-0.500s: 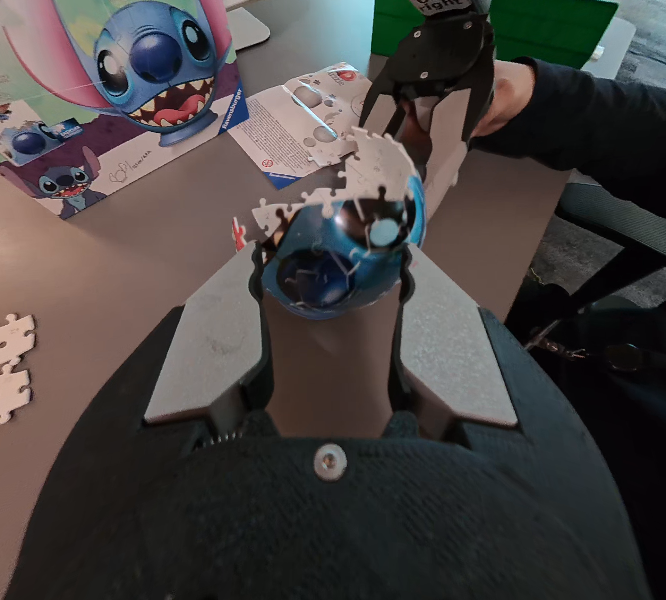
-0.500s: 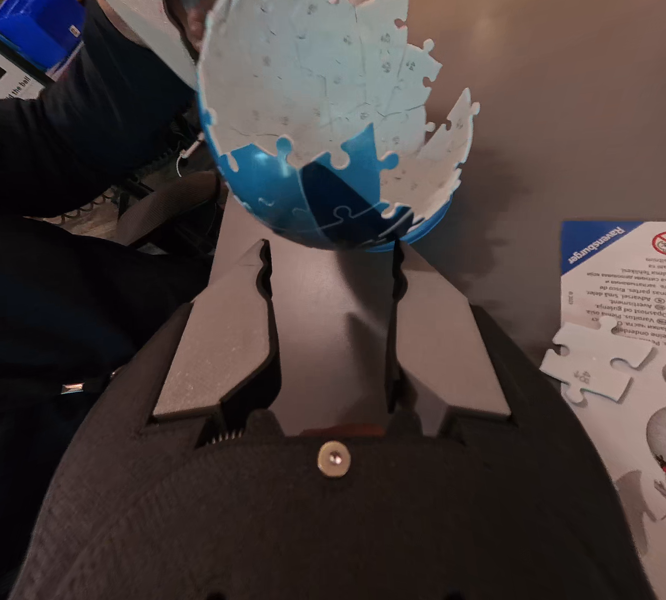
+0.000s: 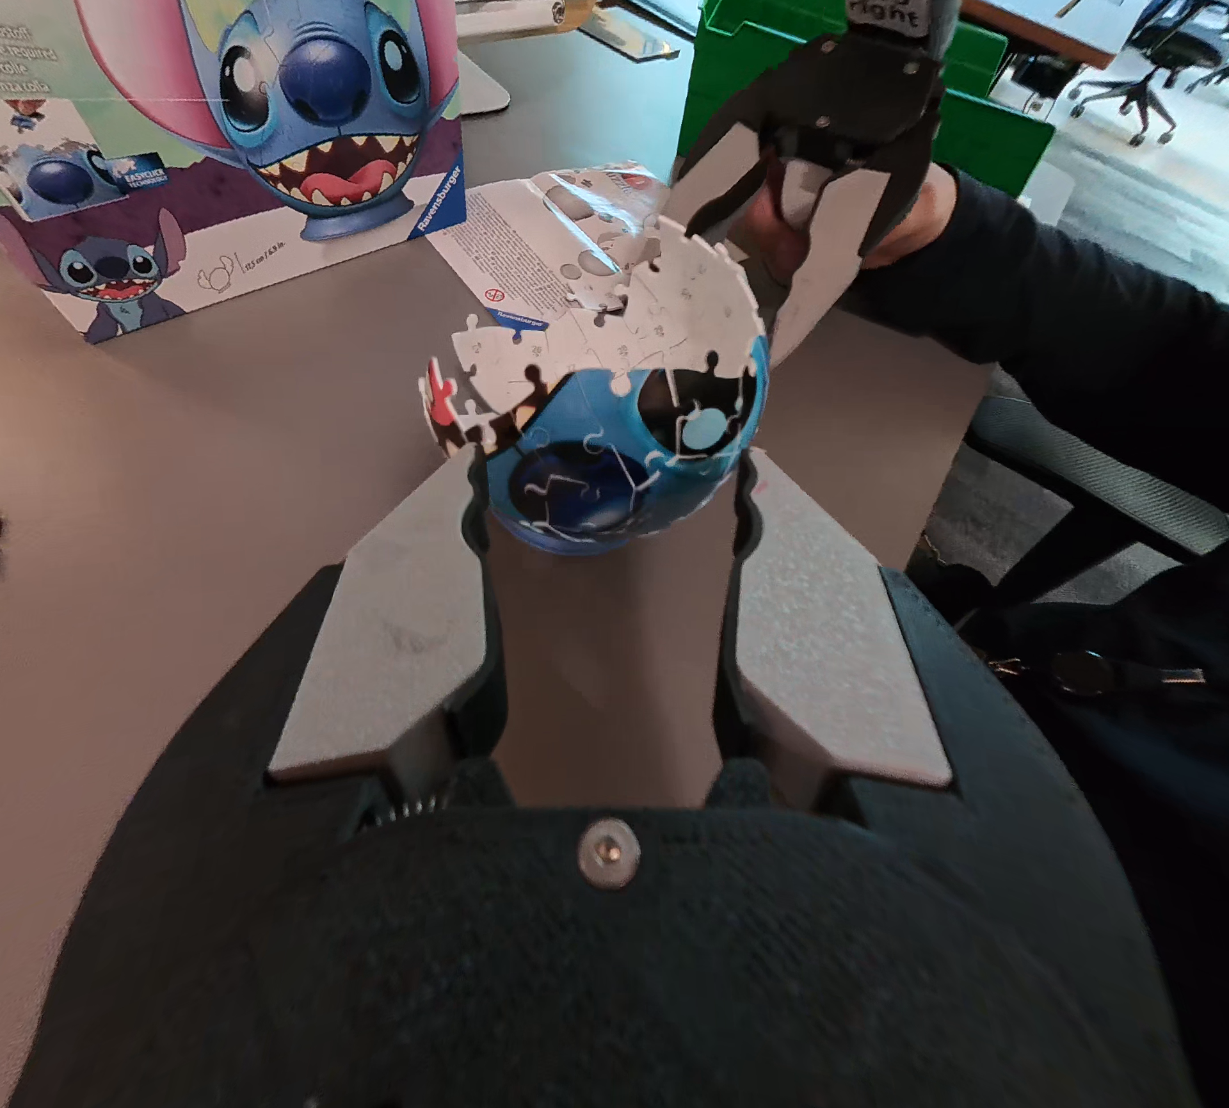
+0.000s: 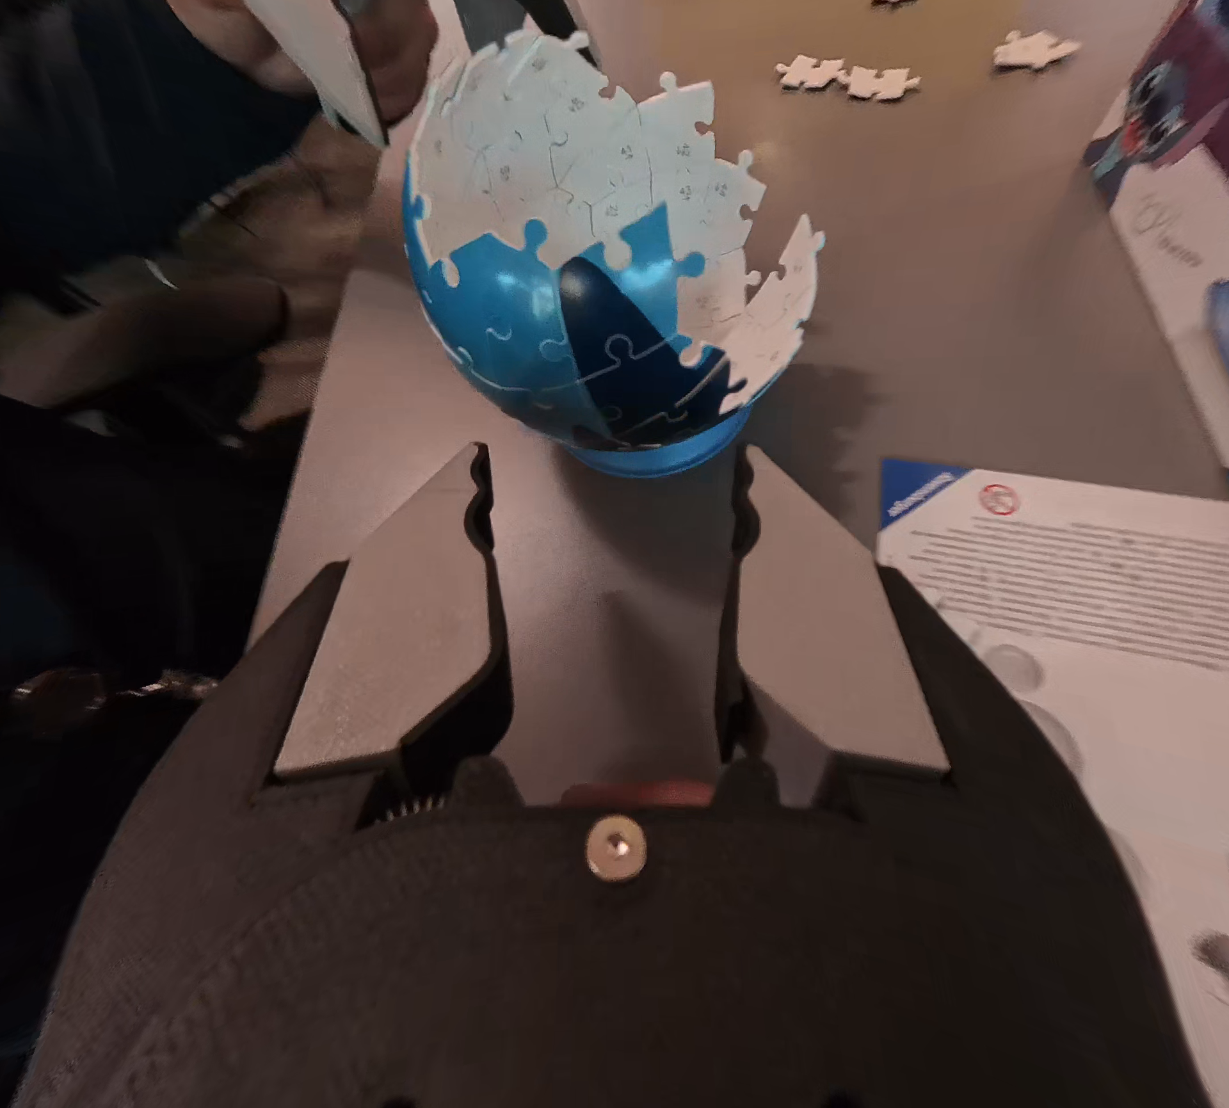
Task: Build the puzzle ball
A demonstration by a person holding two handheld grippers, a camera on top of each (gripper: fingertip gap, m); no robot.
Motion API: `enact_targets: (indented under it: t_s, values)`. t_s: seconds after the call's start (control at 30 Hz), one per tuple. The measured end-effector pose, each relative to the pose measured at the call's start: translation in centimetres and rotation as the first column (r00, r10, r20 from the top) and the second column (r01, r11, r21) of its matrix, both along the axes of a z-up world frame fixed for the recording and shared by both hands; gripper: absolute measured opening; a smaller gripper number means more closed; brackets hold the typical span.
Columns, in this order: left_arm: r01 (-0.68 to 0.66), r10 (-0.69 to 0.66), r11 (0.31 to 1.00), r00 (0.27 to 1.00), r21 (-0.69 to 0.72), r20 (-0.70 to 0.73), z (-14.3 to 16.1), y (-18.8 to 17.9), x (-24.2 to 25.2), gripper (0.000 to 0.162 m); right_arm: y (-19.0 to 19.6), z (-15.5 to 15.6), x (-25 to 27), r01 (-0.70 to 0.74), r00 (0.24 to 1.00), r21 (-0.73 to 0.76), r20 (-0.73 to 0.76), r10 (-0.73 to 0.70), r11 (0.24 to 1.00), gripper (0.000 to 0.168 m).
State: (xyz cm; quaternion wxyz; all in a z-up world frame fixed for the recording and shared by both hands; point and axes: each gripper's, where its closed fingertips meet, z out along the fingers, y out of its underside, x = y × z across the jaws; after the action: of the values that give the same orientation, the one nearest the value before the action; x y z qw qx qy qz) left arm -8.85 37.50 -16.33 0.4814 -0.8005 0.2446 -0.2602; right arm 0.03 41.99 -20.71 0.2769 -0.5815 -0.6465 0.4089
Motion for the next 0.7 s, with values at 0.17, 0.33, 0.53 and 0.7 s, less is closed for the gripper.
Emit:
enact_targets:
  t_s: [0.17,0.33,0.53,0.7]
  values:
    - [-0.026,0.026,0.999,1.0,0.024,-0.016,-0.3,-1.2,-1.3,0.072,1.3,3.7,1.8,0.073,0.996,0.226,-0.073,-0.058,0.971,0.079]
    - [-0.057,0.057,0.998,0.998,0.004,-0.028,-2.4,-1.7,-2.9,0.072,-2.7,8.9,1.7,0.027,0.995,0.238,-0.103,-0.002,0.971,0.059]
    - [-0.044,0.044,0.999,0.999,-0.013,0.018,-4.1,-1.9,-3.2,0.072,-5.6,10.4,-2.7,0.004,0.992,0.065,0.125,-0.012,0.998,0.045]
    - [-0.009,0.01,1.0,0.998,-0.03,0.065,-4.3,-2.4,-3.2,0.071,-4.8,8.4,-6.3,0.09,0.928,0.007,0.364,-0.086,0.996,0.043]
